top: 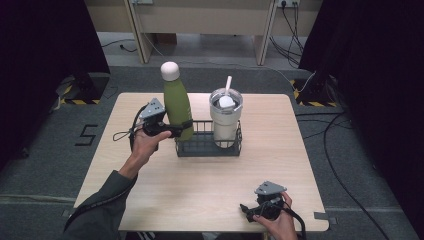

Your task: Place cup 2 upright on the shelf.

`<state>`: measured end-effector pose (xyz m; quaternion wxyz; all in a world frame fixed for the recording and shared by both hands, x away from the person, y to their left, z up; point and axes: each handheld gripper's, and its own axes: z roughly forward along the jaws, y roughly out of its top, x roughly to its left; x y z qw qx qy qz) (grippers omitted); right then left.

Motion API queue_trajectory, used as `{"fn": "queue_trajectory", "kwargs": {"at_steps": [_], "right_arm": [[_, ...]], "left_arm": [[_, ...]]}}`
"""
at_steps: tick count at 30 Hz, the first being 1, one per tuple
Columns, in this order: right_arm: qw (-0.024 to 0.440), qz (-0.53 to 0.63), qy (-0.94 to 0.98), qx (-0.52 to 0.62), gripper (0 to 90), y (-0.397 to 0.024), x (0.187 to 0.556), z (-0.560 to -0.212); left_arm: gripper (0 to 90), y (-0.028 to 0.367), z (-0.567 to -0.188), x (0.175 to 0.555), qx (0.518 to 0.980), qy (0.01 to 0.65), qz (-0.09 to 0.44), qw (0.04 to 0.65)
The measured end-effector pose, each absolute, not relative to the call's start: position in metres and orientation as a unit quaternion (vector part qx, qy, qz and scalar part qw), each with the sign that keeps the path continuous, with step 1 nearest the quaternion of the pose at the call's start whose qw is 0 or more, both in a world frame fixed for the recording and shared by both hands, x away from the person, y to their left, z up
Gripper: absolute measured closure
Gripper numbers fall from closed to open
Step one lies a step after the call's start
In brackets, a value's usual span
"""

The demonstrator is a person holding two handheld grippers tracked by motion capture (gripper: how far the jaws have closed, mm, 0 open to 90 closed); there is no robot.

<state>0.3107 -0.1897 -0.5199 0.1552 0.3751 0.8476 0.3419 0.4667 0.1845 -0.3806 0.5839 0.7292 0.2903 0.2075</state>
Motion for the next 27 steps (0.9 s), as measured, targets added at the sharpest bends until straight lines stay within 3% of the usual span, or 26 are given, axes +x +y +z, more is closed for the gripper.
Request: {"fn": "queue_trajectory", "kwargs": {"at_steps": [27], "right_arm": [[0.155, 0.342, 0.848, 0.374, 0.6, -0.190, 0.311, -0.520]], "left_arm": [[20.8, 0.168, -0.402, 0.493, 0.730, 0.303, 0.207, 0.577]]}}
